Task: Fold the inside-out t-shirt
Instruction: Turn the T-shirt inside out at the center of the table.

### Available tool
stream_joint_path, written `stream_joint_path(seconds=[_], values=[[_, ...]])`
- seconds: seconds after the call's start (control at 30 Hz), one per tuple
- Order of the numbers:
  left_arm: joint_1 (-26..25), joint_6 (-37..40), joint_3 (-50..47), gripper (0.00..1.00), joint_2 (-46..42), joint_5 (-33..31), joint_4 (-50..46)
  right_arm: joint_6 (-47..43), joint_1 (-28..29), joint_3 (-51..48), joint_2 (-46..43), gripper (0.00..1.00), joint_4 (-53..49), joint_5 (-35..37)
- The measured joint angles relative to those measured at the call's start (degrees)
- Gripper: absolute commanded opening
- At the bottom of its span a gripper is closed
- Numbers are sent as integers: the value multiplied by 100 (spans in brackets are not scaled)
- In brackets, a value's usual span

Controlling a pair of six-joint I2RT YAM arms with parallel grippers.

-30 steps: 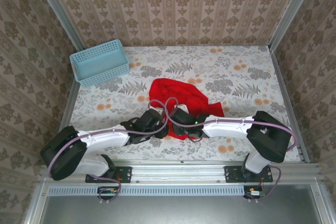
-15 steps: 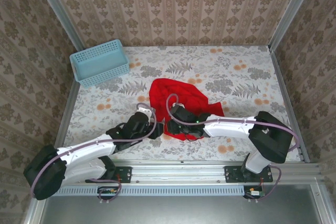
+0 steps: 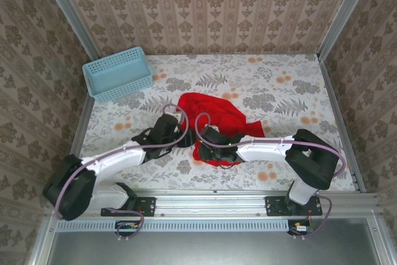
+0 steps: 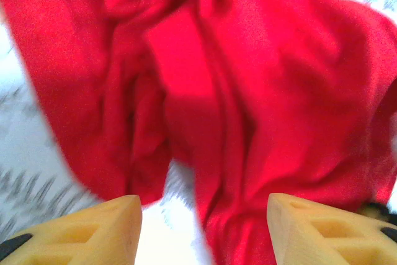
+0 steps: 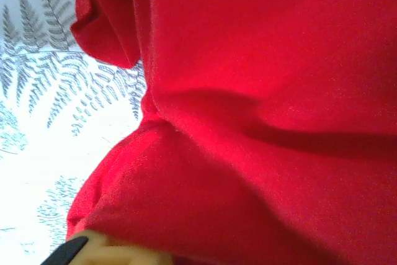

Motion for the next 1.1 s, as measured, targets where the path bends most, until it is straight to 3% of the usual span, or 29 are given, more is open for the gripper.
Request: stream_joint_path(seconds=[0.17,0.27,0.47,0.63,0.9,0.97,1.03,1.1], values=[[98,0,885,59,1139,267,68,-22,105,2,0,9,-13,151],[125,-22,1268,53,1838,382,48,-83,385,2,-179,6,-116,470],[146,-160,1965,19,2747,306,-345,-122,903,0,-577,1,-350,1049],[282,-236,2332,1,2914,48,-599,-122,1368,0,-822,0,-855,1615],[879,-391,2520,0,2962,-94,-765,-35,1939,-70,-1401,0,-1322,2282],[905,-415,2540,0,2962,-107,-811,13,1943,-144,-1519,4,-1399,2354],[898,-433,2549,0,2959,-105,-813,46,1943,-247,-1628,20,-1423,2369],[907,-433,2549,0,2957,-136,-761,-22,1943,-361,-1731,28,-1416,2199]])
